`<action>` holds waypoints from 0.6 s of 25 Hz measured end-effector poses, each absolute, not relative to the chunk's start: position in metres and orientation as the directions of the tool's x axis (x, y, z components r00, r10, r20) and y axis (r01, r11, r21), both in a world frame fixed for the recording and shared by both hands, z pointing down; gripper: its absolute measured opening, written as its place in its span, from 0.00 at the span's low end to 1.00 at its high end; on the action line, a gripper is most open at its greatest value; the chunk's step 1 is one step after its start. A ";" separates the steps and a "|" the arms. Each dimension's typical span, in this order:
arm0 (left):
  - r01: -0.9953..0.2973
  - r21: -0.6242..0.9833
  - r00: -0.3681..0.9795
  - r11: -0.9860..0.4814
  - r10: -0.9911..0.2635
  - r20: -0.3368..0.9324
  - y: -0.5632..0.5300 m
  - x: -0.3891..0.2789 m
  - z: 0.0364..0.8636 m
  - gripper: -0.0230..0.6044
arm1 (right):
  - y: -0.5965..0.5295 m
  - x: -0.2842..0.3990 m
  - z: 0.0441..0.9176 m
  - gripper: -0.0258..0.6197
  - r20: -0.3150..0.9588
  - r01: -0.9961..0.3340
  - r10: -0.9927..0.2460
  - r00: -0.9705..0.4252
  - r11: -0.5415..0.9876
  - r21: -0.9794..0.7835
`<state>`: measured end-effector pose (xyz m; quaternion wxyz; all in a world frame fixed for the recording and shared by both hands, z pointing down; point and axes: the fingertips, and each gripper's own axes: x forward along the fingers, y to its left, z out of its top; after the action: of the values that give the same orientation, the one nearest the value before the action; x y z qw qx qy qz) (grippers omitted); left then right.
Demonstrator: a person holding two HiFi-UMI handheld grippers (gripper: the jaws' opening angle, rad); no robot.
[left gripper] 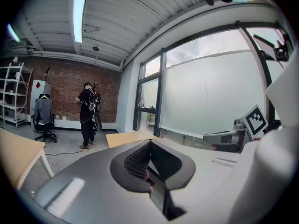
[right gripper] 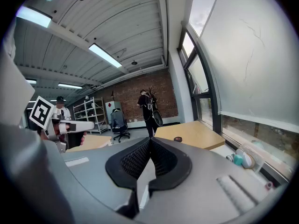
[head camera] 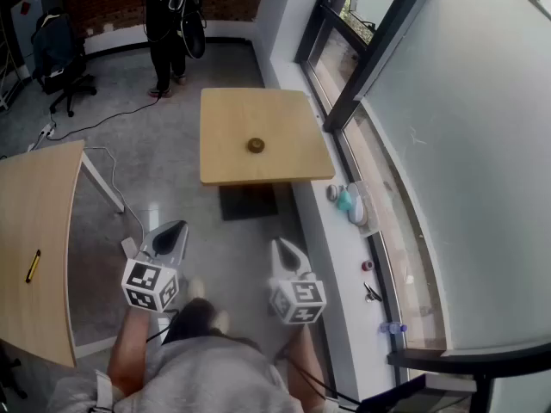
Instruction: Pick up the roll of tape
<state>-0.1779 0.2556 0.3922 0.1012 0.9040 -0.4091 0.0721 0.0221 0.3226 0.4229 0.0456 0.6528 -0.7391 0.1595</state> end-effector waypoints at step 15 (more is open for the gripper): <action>-0.752 0.130 0.658 -0.646 -0.727 0.197 0.261 -0.183 0.384 0.04 | 0.328 0.016 0.402 0.06 0.231 -0.975 -0.963 -0.139 0.092 -0.204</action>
<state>-0.1828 0.2608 0.3839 0.1005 0.9049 -0.4087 0.0636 0.0156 0.3278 0.4023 0.0190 0.6558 -0.7386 0.1551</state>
